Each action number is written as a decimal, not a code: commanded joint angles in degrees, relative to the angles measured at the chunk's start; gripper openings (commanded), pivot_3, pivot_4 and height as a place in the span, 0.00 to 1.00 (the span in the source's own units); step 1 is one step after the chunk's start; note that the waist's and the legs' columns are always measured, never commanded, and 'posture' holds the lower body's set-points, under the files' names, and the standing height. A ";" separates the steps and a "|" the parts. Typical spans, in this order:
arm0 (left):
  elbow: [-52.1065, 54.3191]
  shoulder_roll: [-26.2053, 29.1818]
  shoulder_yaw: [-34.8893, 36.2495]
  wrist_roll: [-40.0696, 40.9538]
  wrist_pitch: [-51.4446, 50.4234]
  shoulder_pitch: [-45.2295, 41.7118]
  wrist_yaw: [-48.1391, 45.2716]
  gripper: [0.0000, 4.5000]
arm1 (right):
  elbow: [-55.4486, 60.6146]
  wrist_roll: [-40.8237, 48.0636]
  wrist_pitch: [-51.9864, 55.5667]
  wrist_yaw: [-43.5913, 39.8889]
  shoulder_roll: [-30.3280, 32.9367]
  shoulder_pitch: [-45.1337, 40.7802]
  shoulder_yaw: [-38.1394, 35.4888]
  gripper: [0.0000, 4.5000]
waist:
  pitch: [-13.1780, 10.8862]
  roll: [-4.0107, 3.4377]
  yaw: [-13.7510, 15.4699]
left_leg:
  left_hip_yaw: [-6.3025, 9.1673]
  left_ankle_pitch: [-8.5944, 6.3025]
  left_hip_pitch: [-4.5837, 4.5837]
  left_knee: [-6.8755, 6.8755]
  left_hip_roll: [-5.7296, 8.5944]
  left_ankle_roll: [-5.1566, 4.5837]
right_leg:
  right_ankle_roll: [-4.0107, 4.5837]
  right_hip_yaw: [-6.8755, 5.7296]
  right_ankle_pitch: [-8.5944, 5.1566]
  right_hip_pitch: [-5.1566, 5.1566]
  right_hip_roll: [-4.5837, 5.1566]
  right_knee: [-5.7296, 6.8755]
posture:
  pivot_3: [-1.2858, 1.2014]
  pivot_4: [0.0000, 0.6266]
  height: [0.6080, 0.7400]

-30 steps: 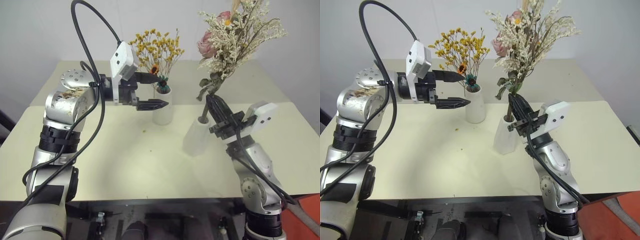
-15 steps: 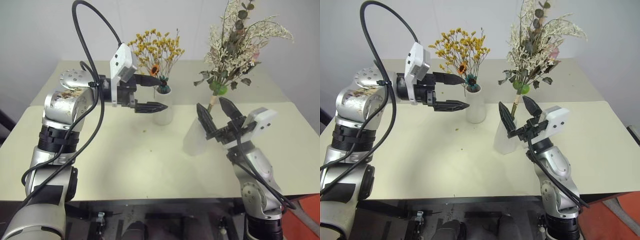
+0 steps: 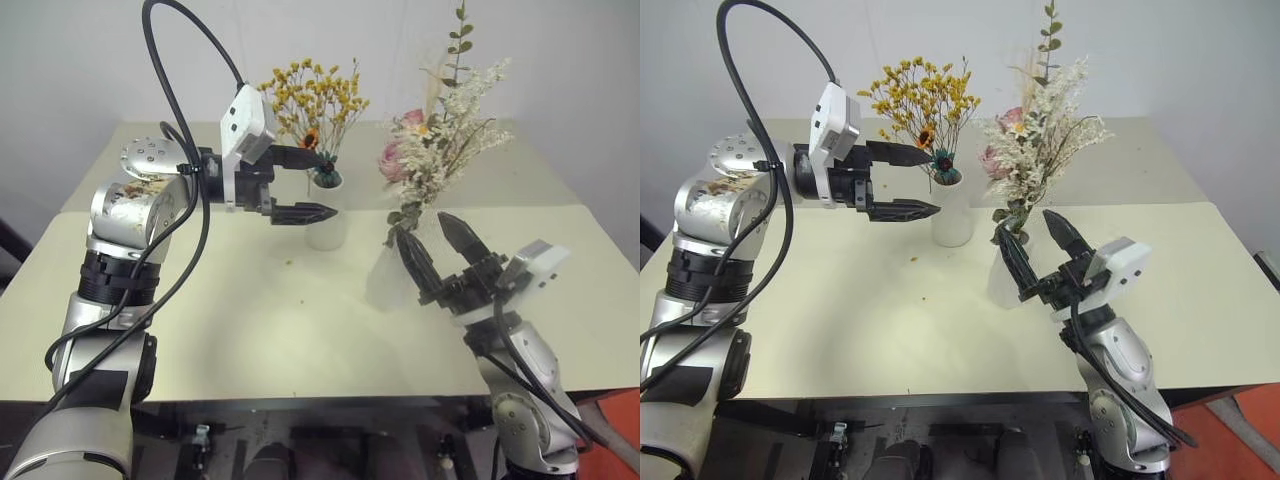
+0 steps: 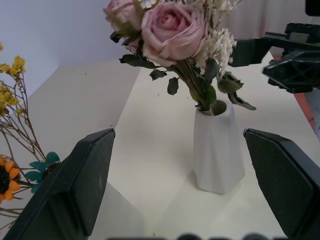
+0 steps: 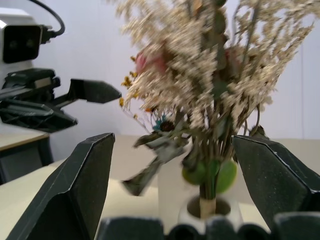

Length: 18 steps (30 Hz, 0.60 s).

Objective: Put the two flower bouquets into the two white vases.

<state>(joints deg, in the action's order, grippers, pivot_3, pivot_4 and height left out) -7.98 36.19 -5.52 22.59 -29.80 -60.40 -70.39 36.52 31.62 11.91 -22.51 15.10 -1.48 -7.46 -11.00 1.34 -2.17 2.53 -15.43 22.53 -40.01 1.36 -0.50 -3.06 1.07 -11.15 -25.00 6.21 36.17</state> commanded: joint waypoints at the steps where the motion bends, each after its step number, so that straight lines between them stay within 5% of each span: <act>1: 0.98 0.48 1.72 0.52 1.38 -0.79 -0.25 1.00 | 4.15 2.84 -0.78 -1.93 2.98 3.00 -4.48 0.98 | 0.01 0.01 0.08 | 0.00 0.00 0.00 -0.01 0.00 0.00 | 0.00 0.00 0.00 0.01 0.00 -0.02 | 0.52 0.24 1.00; 9: 5.85 3.59 5.91 1.49 -0.52 6.08 2.55 1.00 | 1.81 12.99 2.52 -12.86 19.99 12.17 -23.47 0.98 | 0.01 0.01 -0.05 | -0.07 -0.02 -0.61 0.13 -0.08 -0.02 | -0.02 0.06 -0.03 0.59 -0.04 -0.19 | 0.52 0.24 1.00; 18: 17.64 6.69 13.25 4.07 -6.26 17.13 11.79 1.00 | -17.85 15.17 7.62 -29.20 40.32 11.83 -41.23 0.98 | 0.01 0.05 0.67 | -0.29 -0.08 -0.93 0.17 -0.17 -0.12 | -0.04 0.18 -0.05 0.91 -0.05 -0.33 | 0.52 0.24 1.00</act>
<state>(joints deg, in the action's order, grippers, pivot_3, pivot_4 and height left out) 6.49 42.11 5.36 25.29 -35.10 -43.06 -60.78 20.39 46.30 18.81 -49.02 53.71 11.41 -45.36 -10.99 1.38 -1.50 2.24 -15.51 21.61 -39.84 1.17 -0.62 -3.10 1.23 -11.19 -24.09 6.15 35.82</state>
